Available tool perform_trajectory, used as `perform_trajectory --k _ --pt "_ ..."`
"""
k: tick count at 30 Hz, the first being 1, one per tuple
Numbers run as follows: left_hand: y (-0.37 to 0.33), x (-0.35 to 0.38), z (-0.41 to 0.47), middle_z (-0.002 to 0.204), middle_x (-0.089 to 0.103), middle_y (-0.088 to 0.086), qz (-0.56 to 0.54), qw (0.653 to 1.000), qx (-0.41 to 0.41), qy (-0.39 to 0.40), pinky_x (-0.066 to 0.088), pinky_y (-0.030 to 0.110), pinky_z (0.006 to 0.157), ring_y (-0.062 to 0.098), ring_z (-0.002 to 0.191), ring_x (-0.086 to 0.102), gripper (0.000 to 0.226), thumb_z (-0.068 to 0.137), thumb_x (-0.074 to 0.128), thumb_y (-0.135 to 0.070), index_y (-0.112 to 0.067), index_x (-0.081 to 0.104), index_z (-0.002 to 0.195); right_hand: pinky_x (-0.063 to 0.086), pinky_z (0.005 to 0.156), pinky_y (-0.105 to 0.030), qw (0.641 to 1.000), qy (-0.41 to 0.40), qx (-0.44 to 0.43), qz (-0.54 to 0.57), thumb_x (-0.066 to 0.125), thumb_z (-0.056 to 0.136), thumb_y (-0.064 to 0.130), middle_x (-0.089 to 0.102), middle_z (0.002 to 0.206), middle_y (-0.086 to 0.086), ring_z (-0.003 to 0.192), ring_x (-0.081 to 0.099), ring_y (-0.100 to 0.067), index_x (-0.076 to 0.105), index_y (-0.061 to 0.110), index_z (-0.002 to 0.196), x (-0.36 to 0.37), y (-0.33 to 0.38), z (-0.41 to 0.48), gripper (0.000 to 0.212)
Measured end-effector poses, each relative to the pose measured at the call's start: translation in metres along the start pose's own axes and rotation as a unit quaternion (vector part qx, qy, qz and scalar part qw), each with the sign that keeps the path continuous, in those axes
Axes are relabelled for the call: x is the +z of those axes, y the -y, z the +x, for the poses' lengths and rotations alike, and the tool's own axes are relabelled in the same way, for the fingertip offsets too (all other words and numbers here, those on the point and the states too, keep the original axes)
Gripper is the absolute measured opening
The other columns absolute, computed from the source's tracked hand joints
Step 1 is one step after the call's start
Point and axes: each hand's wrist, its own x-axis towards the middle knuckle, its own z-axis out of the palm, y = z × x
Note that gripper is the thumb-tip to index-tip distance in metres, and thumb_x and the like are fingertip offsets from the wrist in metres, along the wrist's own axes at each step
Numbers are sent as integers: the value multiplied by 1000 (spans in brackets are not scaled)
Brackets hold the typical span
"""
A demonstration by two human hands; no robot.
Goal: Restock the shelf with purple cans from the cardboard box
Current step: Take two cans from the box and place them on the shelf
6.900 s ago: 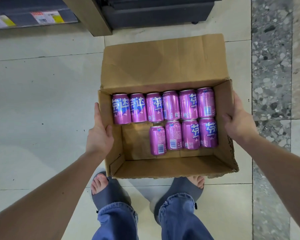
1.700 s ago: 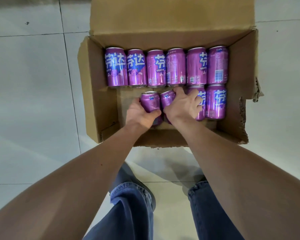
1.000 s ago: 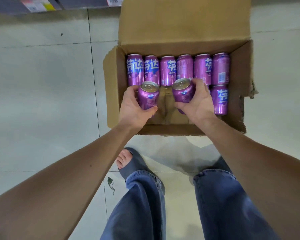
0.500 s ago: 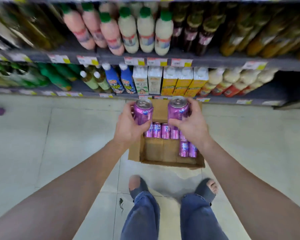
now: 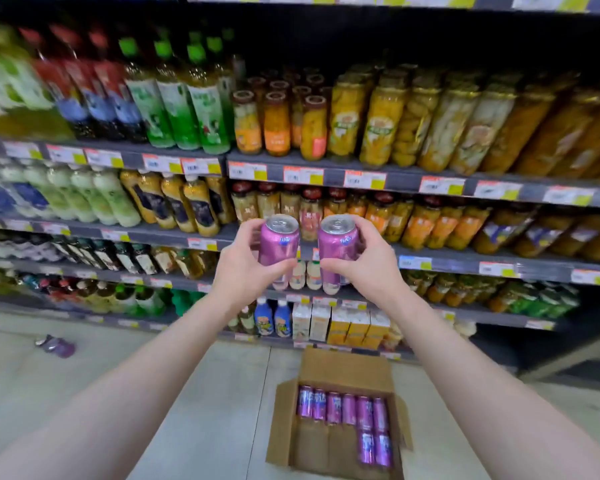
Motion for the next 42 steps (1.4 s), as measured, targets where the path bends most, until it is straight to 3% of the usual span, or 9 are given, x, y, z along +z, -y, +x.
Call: perform_trajectory --k 4,8,11,17,20,23,28,38,42 --pt "-50 -58 20 111 64 -30 3 999 40 0 47 13 85 -12 105 61 81 59 88 -67 -53 43 126 54 83 -17 999 -10 -39 4 92 58 40 62 120 25 103 63 8 45 45 141 -18 74 5 96" --pt "-98 -99 32 113 68 -21 -4 997 74 -8 52 13 80 -5 97 67 87 55 88 -70 -44 48 128 51 73 -9 996 -12 -88 19 91 56 41 65 117 24 98 62 13 48 43 138 -36 137 8 93" --pt "-133 -122 33 112 70 -16 -35 994 93 -39 50 6 71 -8 92 67 74 57 91 -64 -56 50 118 50 75 -8 992 -21 -127 14 92 55 41 67 116 22 97 64 10 51 41 135 -48 177 8 89" --pt "-195 -159 21 116 67 -18 -56 990 97 -88 55 19 77 0 95 69 83 55 91 -63 -42 53 126 55 84 -23 984 -12 -178 6 93 56 41 68 114 22 97 66 5 51 42 133 -67 240 7 87" --pt "-214 -181 19 114 67 -16 -36 989 94 -107 50 10 69 -5 91 67 80 60 94 -57 -38 54 127 52 79 -15 981 1 -193 5 92 57 46 63 112 27 94 62 14 48 43 135 -69 265 8 90" --pt "-224 -208 18 111 70 -14 -45 987 92 -128 56 17 69 -4 89 69 75 60 95 -57 -43 55 122 47 70 -9 979 12 -205 3 92 59 49 58 113 27 96 58 13 44 37 144 -65 288 12 99" --pt "-228 -265 22 108 74 -11 -72 980 84 -167 63 29 72 0 85 72 81 54 93 -62 -39 58 123 42 73 -9 973 19 -231 5 90 59 51 58 114 22 101 58 9 44 36 145 -38 324 23 99" --pt "-143 -418 76 94 75 -25 -88 972 79 -204 57 16 57 -1 80 73 73 51 96 -60 -44 59 112 54 75 -16 967 60 -245 44 91 52 52 68 114 12 95 65 5 51 38 131 114 403 81 90" --pt "-100 -477 118 98 77 -19 -65 978 86 -180 56 19 64 0 82 73 78 51 94 -63 -43 59 117 57 79 -24 969 60 -234 48 94 52 46 71 112 7 97 70 -5 56 35 126 187 434 118 85"
